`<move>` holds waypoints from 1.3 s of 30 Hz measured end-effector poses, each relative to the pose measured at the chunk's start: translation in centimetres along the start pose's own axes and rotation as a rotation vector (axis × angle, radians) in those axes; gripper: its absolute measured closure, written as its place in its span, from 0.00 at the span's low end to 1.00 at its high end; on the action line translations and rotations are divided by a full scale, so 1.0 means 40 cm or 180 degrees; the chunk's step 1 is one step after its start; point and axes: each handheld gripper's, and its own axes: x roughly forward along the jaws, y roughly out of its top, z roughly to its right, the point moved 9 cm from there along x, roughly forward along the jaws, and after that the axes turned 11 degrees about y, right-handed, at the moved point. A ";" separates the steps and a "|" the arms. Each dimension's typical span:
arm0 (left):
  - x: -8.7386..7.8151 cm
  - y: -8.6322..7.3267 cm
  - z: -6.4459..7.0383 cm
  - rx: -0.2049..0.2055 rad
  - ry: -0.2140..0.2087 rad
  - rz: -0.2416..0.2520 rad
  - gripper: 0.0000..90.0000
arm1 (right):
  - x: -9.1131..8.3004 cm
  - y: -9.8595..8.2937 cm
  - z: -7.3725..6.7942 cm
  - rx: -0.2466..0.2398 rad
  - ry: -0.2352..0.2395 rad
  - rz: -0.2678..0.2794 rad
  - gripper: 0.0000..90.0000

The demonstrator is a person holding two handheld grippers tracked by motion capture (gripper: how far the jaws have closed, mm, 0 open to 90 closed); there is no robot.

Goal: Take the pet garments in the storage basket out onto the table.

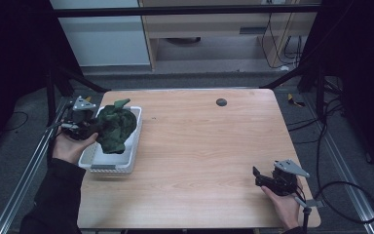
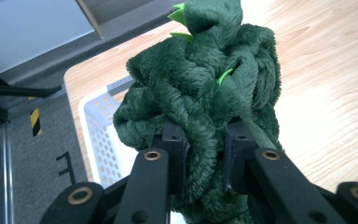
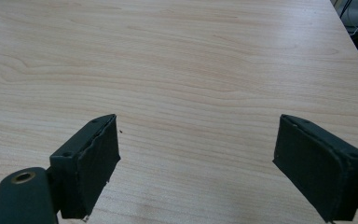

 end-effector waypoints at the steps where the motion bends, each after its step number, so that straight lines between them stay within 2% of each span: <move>1: -0.001 0.003 0.006 0.0016 -0.0010 0.0009 0.82 | 0.000 0.000 0.001 -0.0007 -0.0004 0.0002 0.15; 13: -0.007 0.031 0.087 0.0253 -0.0216 0.0035 0.82 | -0.001 0.000 0.000 0.0007 0.0002 0.0002 0.15; 19: -0.003 0.046 0.129 0.0326 -0.0325 0.0053 0.82 | -0.001 0.001 0.000 -0.0002 -0.0001 0.0007 0.15; 25: 0.003 0.062 0.166 0.0453 -0.0392 0.0100 0.83 | -0.001 0.001 0.000 -0.0001 0.0003 0.0007 0.15; 39: 0.020 0.078 0.251 0.0583 -0.0602 0.0070 0.83 | -0.001 0.001 -0.001 0.0000 0.0010 0.0008 0.16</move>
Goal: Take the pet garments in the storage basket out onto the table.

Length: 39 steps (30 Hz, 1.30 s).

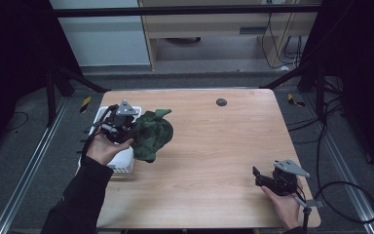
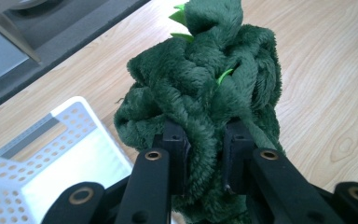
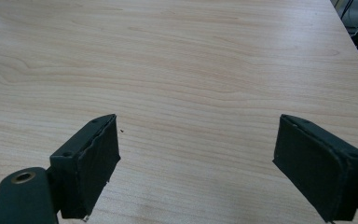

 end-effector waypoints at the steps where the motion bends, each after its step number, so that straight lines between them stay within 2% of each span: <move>1: 0.002 0.002 0.004 0.0019 -0.0006 -0.0005 0.83 | 0.000 0.000 0.000 -0.0001 0.0000 -0.0001 0.15; 25: 0.059 0.035 0.110 0.0237 -0.0227 -0.0055 0.83 | -0.003 0.003 0.001 -0.0015 -0.0001 0.0028 0.16; 39: 0.099 0.055 0.173 0.0411 -0.0356 -0.0086 0.83 | -0.004 0.005 0.001 -0.0010 0.0000 0.0049 0.16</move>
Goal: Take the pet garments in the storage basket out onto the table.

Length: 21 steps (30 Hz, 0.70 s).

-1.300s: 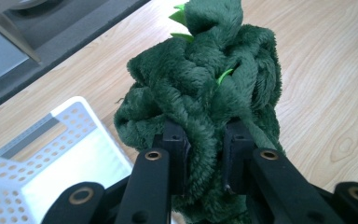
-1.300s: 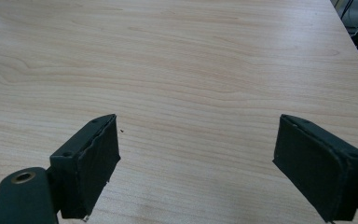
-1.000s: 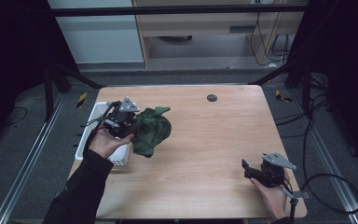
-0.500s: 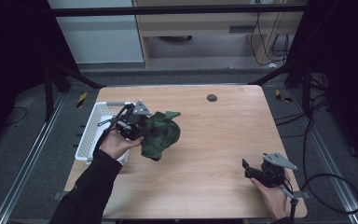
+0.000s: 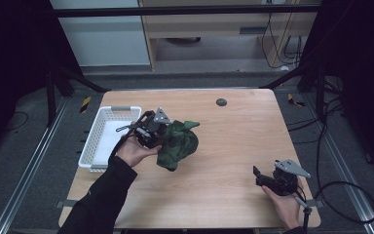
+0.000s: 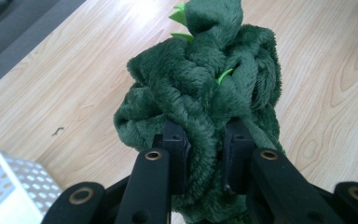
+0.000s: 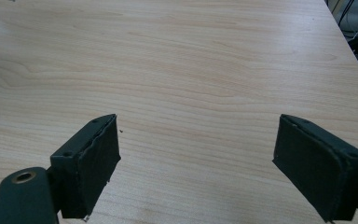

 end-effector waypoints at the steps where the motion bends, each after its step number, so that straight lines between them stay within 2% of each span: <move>1: 0.003 0.002 0.004 0.0012 -0.0011 -0.0003 0.83 | 0.000 0.000 0.000 -0.0001 -0.0001 0.0000 0.16; 14: 0.076 0.000 0.051 0.0097 -0.0153 -0.0126 0.83 | -0.002 0.003 0.002 -0.0010 0.0001 0.0027 0.16; 21: 0.104 -0.007 0.074 0.0196 -0.0216 -0.0225 0.83 | -0.002 0.003 0.002 -0.0020 -0.0002 0.0030 0.16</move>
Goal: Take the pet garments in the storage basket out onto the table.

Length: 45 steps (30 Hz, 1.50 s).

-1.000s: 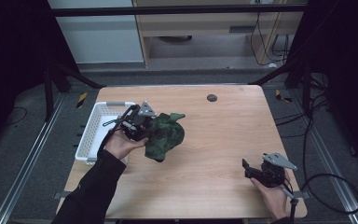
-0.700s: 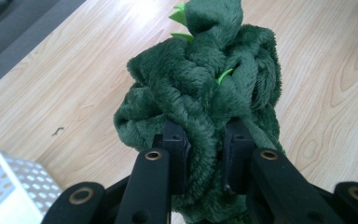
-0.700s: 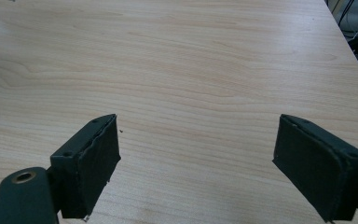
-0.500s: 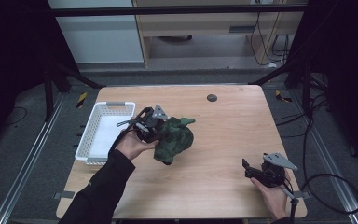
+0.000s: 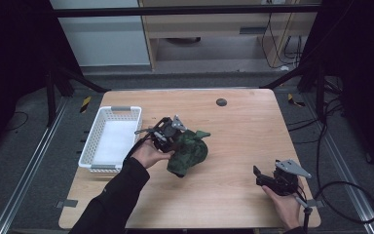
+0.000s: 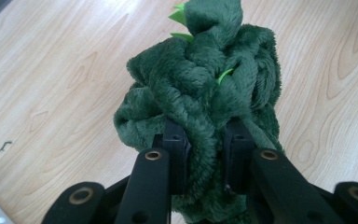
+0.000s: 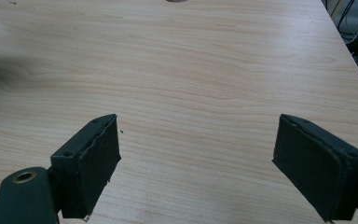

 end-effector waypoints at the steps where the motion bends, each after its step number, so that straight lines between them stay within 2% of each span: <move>1: 0.003 0.001 0.004 -0.0007 -0.0013 -0.0007 0.83 | 0.000 0.000 0.000 0.0002 0.0004 -0.0001 0.16; 15: 0.060 -0.011 0.040 0.0089 -0.0159 -0.0175 0.83 | 0.001 0.000 -0.001 -0.0001 0.0007 -0.0005 0.16; 28: 0.102 -0.028 0.067 0.0212 -0.0204 -0.0346 0.81 | 0.002 -0.001 -0.002 -0.0003 0.0013 -0.0010 0.16; 31: 0.108 -0.028 0.068 0.0187 -0.0219 -0.0343 0.79 | 0.002 -0.001 -0.003 -0.0006 0.0014 -0.0013 0.16; 37: 0.111 -0.032 0.062 0.0157 -0.0200 -0.0352 0.72 | 0.002 -0.001 -0.003 -0.0007 0.0017 -0.0018 0.16; 45: 0.109 -0.031 0.054 0.0145 -0.0137 -0.0292 0.54 | 0.003 -0.002 -0.003 -0.0005 0.0022 -0.0023 0.16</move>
